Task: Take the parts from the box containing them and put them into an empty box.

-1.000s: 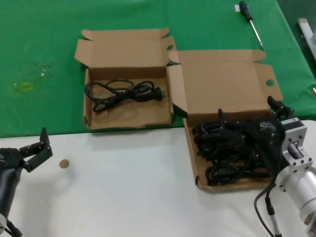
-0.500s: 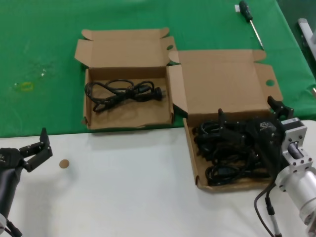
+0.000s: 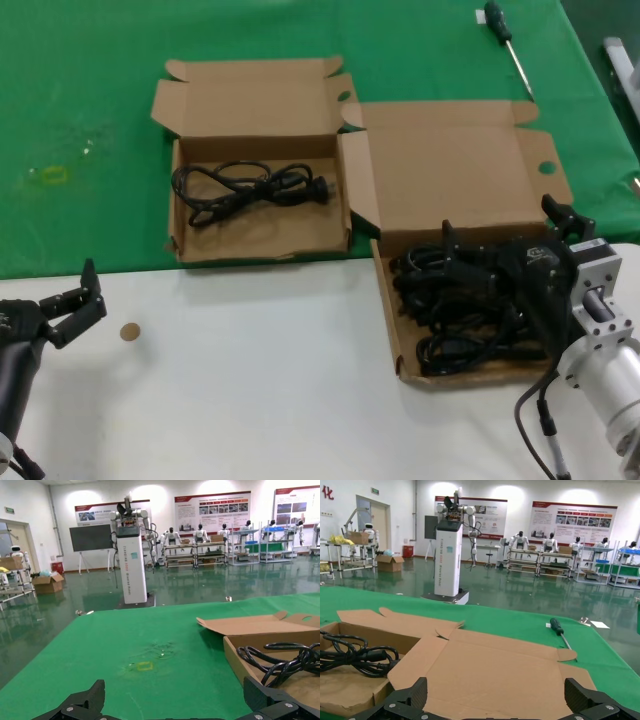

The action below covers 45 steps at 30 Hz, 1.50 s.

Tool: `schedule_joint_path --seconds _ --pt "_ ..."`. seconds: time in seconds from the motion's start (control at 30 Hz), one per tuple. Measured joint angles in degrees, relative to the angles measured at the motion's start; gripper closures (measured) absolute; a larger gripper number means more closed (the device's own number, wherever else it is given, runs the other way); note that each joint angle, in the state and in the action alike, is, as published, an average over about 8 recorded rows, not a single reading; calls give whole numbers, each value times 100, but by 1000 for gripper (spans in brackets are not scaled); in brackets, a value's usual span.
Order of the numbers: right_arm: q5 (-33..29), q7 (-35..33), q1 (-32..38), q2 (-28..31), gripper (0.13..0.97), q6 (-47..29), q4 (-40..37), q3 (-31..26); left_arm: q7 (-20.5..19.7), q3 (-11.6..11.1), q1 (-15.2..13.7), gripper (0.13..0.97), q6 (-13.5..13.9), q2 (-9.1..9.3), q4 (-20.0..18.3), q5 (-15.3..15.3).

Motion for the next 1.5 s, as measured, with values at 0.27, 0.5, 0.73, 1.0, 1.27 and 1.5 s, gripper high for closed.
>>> schedule_joint_path --seconds 0.27,0.5,0.73,1.0,1.27,1.5 --pt "0 0 0 0 129 0 0 0 0 0 0 132 0 0 0 0" --pt "0 0 0 0 129 0 0 0 0 0 0 132 0 0 0 0" --pt "0 0 0 0 129 0 0 0 0 0 0 132 0 0 0 0" --pt "0 0 0 0 129 0 0 0 0 0 0 132 0 0 0 0" --pt "0 0 0 0 129 0 0 0 0 0 0 132 0 0 0 0" --pt "0 0 0 0 129 0 0 0 0 0 0 132 0 0 0 0"
